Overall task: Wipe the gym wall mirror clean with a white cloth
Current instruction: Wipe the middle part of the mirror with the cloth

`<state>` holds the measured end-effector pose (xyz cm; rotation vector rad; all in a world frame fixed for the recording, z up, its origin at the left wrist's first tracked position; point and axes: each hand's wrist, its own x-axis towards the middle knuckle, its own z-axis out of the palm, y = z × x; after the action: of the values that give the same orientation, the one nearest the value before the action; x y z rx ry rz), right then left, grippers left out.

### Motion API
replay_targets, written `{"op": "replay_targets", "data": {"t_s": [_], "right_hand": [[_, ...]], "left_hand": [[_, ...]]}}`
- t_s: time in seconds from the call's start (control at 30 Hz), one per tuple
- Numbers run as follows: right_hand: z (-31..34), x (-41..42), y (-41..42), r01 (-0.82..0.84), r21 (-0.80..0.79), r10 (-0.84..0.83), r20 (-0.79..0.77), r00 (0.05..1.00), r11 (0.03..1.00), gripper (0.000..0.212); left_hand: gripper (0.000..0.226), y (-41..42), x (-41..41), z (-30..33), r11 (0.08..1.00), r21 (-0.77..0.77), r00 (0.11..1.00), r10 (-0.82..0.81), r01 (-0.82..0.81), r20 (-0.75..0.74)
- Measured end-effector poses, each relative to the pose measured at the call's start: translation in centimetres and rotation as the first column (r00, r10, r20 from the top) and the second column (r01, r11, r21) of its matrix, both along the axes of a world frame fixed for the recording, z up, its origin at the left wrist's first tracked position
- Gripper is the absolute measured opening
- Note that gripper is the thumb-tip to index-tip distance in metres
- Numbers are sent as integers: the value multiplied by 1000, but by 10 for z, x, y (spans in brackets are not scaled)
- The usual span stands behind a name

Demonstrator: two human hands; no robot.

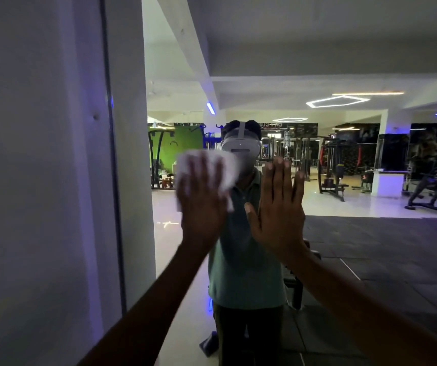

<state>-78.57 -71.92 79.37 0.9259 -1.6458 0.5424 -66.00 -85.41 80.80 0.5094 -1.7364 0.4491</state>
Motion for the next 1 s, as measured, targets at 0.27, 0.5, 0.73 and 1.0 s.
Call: {"op": "replay_targets", "data": {"t_s": [0.27, 0.5, 0.73, 1.0], "right_hand": [[-109, -18, 33, -50, 168, 51, 2, 999, 985, 89], [-184, -10, 36, -75, 176, 57, 104, 993, 982, 89], [-231, -6, 45, -91, 202, 63, 139, 988, 975, 89], [-270, -1, 43, -30, 268, -24, 196, 980, 963, 93]], "left_hand": [[64, -47, 54, -84, 919, 388, 922, 205, -66, -328], [78, 21, -5, -167, 981, -30, 938, -176, 194, 299], [69, -27, 30, -202, 846, 532, 891, 217, 33, -400], [74, -14, 30, -257, 980, 198, 995, -18, -1, 95]]}}
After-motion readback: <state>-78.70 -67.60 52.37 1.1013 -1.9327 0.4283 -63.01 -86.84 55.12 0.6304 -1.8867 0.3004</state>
